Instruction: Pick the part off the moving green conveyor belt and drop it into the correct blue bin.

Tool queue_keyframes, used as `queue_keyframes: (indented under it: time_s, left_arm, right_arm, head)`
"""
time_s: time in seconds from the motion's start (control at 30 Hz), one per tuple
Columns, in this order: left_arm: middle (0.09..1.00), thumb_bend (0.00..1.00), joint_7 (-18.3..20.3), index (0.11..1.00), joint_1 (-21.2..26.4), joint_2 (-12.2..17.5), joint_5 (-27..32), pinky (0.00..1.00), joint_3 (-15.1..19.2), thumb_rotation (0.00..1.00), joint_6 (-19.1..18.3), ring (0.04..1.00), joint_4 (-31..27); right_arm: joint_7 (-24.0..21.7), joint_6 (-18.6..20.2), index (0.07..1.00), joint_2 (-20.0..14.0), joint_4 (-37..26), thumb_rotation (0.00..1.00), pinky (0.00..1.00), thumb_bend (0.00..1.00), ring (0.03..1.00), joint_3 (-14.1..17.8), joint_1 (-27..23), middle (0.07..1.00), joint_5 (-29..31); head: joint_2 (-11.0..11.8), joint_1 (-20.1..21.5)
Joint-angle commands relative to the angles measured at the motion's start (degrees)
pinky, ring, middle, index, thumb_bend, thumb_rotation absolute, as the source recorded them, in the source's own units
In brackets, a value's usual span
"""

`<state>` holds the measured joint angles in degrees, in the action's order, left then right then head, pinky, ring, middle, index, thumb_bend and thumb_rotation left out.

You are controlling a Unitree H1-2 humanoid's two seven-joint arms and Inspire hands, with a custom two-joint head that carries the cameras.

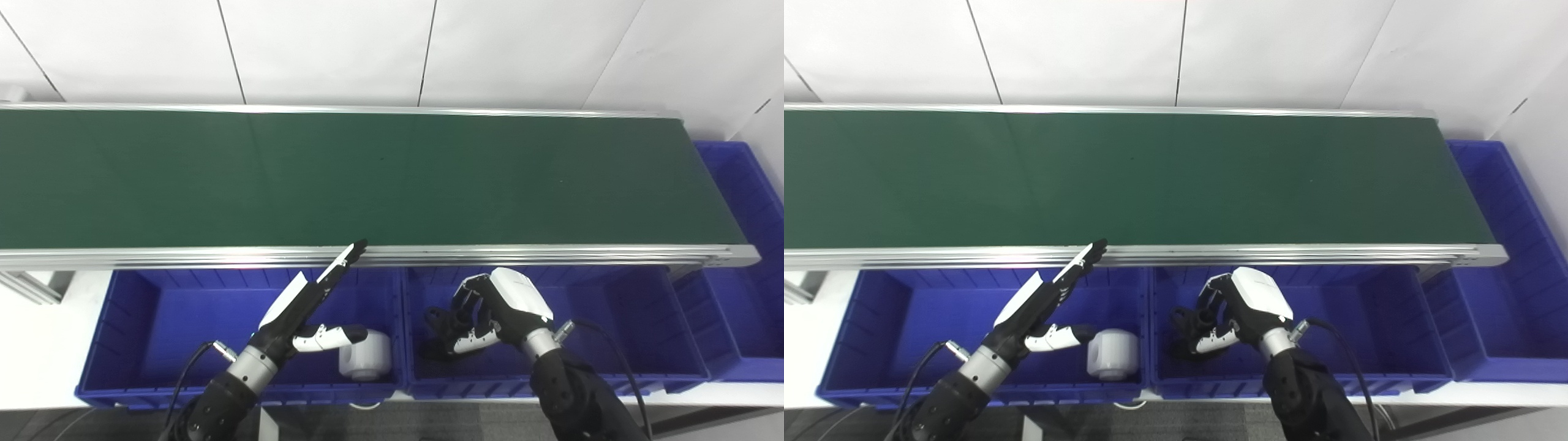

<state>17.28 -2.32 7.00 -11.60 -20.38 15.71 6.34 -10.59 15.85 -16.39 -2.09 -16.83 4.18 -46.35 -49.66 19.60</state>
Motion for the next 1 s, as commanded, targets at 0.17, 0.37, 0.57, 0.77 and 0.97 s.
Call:
queue_keyframes:
  time_s: [0.17,0.37,0.57,0.77,0.97]
  left_arm:
    - [1.000,0.67,-0.77,1.000,0.24,-0.32,0.14,1.00,0.27,0.79,1.10,1.000,-1.94]
    - [1.000,0.68,-0.45,1.000,-0.42,-0.27,1.13,1.00,0.35,0.78,1.38,1.000,-1.90]
    - [1.000,0.72,-0.09,1.000,-1.76,0.07,1.61,1.00,0.54,0.78,0.11,1.000,-2.87]
    - [1.000,0.71,-0.22,1.000,-2.57,0.40,1.71,0.99,0.36,0.77,1.48,1.000,-2.51]
    - [1.000,0.72,-2.03,1.000,-3.49,-0.28,0.62,1.00,0.63,0.77,4.26,1.000,-0.25]
  right_arm:
    - [-0.86,1.12,0.816,-1.61,1.13,0.18,0.74,0.60,0.807,-3.46,-1.89,0.814,-4.02]
    - [12.74,-5.09,0.951,2.05,-3.26,0.26,0.91,0.61,0.965,0.61,3.14,0.970,-0.21]
    - [19.98,-8.19,1.000,6.28,-11.27,0.46,0.98,0.63,1.000,1.28,8.73,1.000,1.22]
    - [22.11,-16.97,1.000,10.03,-14.40,0.62,0.90,0.65,0.977,0.06,14.42,1.000,10.63]
    - [21.46,-29.48,1.000,9.43,-5.65,0.80,0.91,0.74,0.964,0.61,15.21,0.991,21.47]
  head:
    - [0.88,-0.14]
    - [1.87,-0.69]
    - [3.73,-1.58]
    - [7.24,-3.69]
    - [11.36,-6.49]
